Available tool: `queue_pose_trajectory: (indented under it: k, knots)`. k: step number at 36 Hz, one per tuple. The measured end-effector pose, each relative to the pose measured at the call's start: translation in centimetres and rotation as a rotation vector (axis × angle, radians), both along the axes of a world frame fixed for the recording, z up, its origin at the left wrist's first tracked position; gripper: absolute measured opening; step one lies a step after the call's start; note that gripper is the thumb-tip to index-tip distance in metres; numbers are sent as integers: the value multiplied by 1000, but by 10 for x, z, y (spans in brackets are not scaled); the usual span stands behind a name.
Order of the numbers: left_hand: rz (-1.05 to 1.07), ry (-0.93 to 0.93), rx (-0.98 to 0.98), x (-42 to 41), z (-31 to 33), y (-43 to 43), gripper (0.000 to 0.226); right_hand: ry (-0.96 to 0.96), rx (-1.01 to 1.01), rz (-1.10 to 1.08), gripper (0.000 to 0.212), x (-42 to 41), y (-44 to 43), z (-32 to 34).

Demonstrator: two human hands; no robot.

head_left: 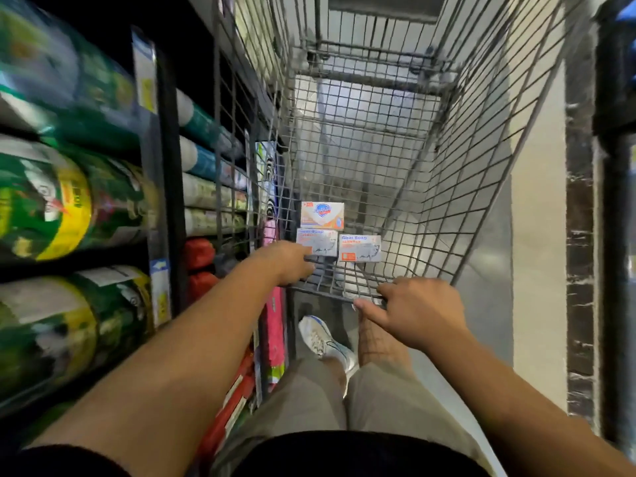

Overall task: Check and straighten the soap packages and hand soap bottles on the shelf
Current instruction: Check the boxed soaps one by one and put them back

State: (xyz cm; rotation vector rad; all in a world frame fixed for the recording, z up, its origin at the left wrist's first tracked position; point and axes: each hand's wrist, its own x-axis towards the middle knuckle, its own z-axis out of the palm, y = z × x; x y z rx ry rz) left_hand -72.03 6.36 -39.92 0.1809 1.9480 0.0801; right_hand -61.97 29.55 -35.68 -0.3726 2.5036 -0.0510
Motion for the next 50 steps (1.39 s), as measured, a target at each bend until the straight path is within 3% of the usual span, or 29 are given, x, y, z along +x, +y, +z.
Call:
queue_pose_trajectory:
  k: [2,6,9,12,16,22,25,27,31,34,38,41,50]
  knots:
    - [-8,108,26,10,31,-3,38,-17,9,5,78,-1,-1,5]
    - [-243,300,20,48,75,-10,30,-177,14,-18,75,-9,-3,16]
    - [-174,370,31,78,99,-19,46,-440,-63,-71,62,-28,-9,33]
    - [9,240,30,95,130,-25,65,-525,-79,58,41,-53,-21,55]
    - [318,176,50,108,180,-35,47,-418,-112,208,43,-92,-55,103]
    - [671,529,191,147,279,-65,36,-75,-235,541,75,-117,-133,199]
    - [765,732,139,182,332,-81,51,-29,-384,621,46,-104,-174,252]
    - [868,844,78,212,361,-92,41,75,-477,712,34,-89,-199,285]
    - [989,1030,-37,274,412,-98,31,233,-688,862,28,-49,-238,333]
    - [1087,1135,-115,308,438,-102,32,199,-752,941,28,-13,-265,353]
    - [1229,950,-344,332,425,-118,56,358,-807,1088,40,23,-297,357]
    - [1188,972,-586,335,388,-123,72,369,-656,1213,44,34,-315,352]
    - [1198,1021,-558,338,355,-126,80,396,-356,1255,70,40,-330,337]
